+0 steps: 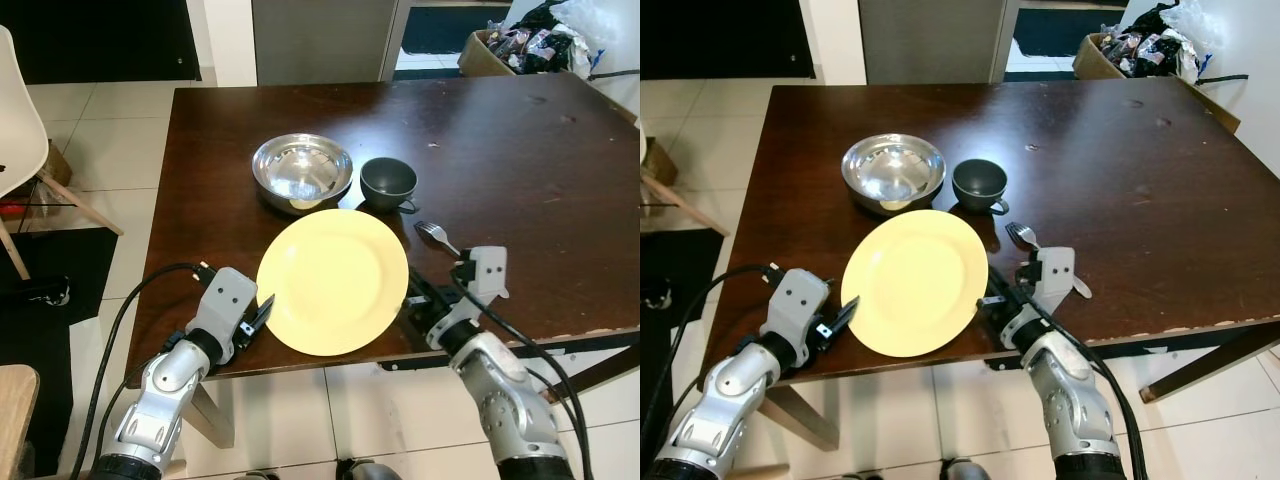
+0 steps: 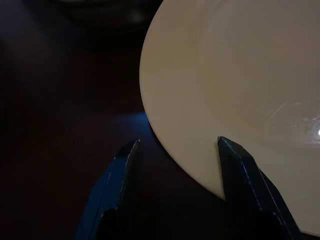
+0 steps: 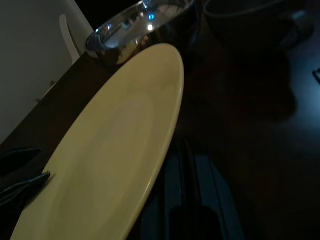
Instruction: Setting the table
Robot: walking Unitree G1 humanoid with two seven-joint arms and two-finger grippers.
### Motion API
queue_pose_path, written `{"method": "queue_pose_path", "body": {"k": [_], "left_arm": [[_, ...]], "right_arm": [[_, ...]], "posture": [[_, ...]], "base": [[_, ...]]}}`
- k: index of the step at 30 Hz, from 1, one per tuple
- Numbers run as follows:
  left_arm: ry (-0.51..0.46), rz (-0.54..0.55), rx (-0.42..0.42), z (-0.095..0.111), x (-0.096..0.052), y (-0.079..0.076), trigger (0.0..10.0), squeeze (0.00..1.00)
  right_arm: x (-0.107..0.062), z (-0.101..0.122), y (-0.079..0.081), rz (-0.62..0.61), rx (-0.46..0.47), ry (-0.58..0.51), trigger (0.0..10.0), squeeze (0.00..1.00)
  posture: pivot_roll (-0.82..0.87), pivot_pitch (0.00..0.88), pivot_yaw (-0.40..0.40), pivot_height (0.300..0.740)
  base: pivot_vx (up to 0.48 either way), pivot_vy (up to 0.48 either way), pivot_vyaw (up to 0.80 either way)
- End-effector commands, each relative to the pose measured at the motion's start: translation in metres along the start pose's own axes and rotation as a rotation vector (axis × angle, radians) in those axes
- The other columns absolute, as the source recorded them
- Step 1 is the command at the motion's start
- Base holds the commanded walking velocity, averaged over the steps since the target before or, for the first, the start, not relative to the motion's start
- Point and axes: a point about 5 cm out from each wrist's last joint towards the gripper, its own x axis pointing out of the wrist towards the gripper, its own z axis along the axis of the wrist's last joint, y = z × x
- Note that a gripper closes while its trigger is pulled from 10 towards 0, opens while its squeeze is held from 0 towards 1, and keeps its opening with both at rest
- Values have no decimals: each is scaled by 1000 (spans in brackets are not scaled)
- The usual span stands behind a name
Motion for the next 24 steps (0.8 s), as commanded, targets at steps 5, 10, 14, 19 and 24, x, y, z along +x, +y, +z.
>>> {"method": "queue_pose_path", "body": {"k": [5,10,14,19,24], "left_arm": [[92,-18,-17,-20,-7,-4,10000,0],[92,-24,-14,-19,-5,-4,10000,0],[90,-22,-12,-18,-4,-2,10000,0],[89,-10,-12,-18,-5,2,10000,0],[89,-8,-11,-18,-5,2,10000,0]], "right_arm": [[-11,-7,-1,4,72,7,10000,1000],[-12,-12,-3,12,140,32,10000,1000],[-10,-18,3,67,227,57,10000,0],[-4,-33,23,235,362,138,10000,0],[-1,-42,29,290,408,194,10000,0]], "posture": [[-111,78,29,740],[-111,82,35,740],[-105,84,31,740],[-94,75,33,740],[-89,70,31,740]], "base": [[0,0,0],[0,0,0],[0,0,0],[0,0,0],[0,0,0]]}}
